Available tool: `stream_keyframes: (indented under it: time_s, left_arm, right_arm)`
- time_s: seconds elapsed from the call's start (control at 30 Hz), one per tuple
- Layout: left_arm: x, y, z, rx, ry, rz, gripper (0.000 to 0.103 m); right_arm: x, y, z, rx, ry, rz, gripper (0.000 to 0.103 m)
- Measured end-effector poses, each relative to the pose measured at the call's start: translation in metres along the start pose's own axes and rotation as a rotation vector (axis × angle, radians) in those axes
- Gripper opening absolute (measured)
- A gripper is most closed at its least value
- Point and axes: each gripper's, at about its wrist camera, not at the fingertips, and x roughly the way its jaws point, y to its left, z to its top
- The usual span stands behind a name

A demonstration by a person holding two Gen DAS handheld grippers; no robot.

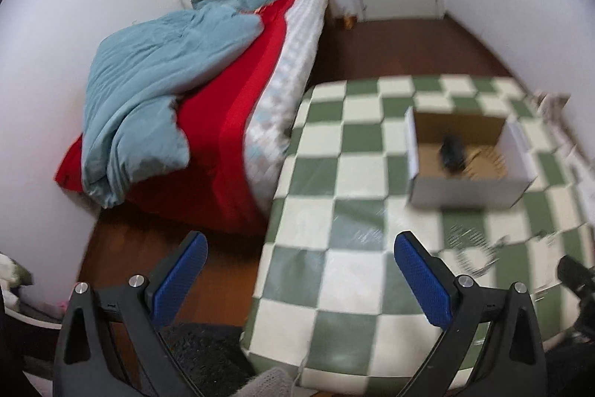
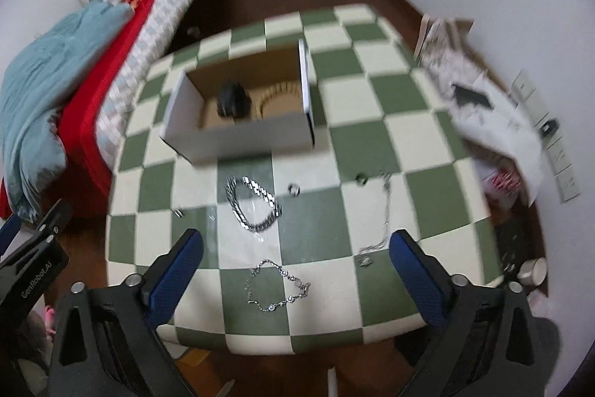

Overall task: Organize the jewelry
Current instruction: 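Withdraw both tools from the box and move toward the silver chains, then grasp the silver curb chain with the right gripper while the left grasps a thin chain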

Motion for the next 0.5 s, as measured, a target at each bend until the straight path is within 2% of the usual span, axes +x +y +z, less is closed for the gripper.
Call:
stream_keyframes:
  time_s: [0.1,0.27,0.33,0.37,0.4,0.43,0.5]
  left_arm:
    - [0.023,-0.002,-0.010,0.020,0.040,0.060,0.103]
    - [0.055,-0.001,-0.016,0.023,0.105,0.118,0.103]
    - [0.064,0.002,-0.016,0.011,0.131,0.122,0.103]
    - [0.068,0.003,-0.016,0.006,0.143,0.122,0.103]
    - [0.072,0.004,-0.016,0.001,0.153,0.121,0.103]
    - [0.076,0.004,-0.016,-0.001,0.164,0.118,0.103]
    - [0.080,0.003,-0.018,0.000,0.182,0.103,0.103]
  right_arm:
    - [0.039,0.003,0.000,0.003,0.052,0.019,0.080]
    - [0.089,0.017,0.010,-0.011,0.094,0.009,0.075]
    - [0.106,0.025,0.011,-0.034,0.118,0.003,0.067]
    - [0.114,0.028,0.010,-0.049,0.134,-0.004,0.054]
    - [0.120,0.032,0.009,-0.070,0.154,-0.018,0.046]
    - [0.118,0.037,0.008,-0.106,0.122,-0.038,0.041]
    - [0.120,0.039,0.006,-0.140,0.121,-0.060,0.015]
